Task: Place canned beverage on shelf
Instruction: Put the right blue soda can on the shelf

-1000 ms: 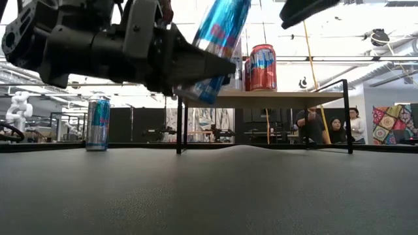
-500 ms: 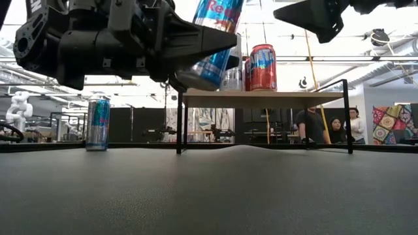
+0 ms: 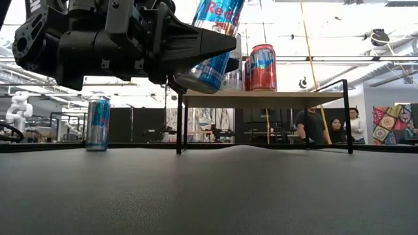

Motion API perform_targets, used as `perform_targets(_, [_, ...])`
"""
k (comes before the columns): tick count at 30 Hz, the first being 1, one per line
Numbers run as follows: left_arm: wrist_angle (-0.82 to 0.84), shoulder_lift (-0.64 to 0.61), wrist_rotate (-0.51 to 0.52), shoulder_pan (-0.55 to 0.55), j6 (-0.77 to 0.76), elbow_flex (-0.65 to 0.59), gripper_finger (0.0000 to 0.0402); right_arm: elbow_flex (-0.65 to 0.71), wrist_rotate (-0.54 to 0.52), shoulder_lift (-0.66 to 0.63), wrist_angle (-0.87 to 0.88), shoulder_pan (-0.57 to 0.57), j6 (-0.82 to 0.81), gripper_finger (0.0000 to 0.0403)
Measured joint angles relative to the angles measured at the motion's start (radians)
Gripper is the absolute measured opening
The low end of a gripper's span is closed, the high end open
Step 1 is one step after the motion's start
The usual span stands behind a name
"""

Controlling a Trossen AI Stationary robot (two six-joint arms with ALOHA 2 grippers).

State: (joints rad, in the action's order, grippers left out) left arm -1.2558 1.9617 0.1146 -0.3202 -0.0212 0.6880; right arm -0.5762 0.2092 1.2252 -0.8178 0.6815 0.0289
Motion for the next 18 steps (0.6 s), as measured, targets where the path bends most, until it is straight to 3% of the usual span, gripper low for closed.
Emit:
perform_targets(2, [0.002,0.000,0.000,0.000,0.000,0.000,0.0209,0.000,-0.044,-0.012,0.026,-0.002,0.000,0.0301])
perform_targets(3, [0.001,0.000,0.000,0.000,0.000,0.000,0.0209,0.000,-0.116,-0.017,0.054,-0.006,0.000,0.0299])
perform_targets(7, [0.000,0.000,-0.011,0.000,0.000,0.000,0.0209,0.000,-0.628,-0.024,0.210,-0.030,-0.009,0.0296])
perform_targets(9, [-0.009,0.000,-0.026,0.000,0.000,0.000,0.0209,0.000,-0.754,-0.007,0.252,-0.054,-0.016,0.0296])
perform_targets(12, [-0.022,0.000,-0.051,0.003,0.001,0.001,0.0209,0.000,-0.719,0.039,0.240,-0.108,-0.048,0.0299])
perform_targets(18, [-0.020,0.000,-0.060,0.007,0.001,0.001,0.0209,0.000,-0.695,0.155,0.029,-0.175,-0.017,0.0313])
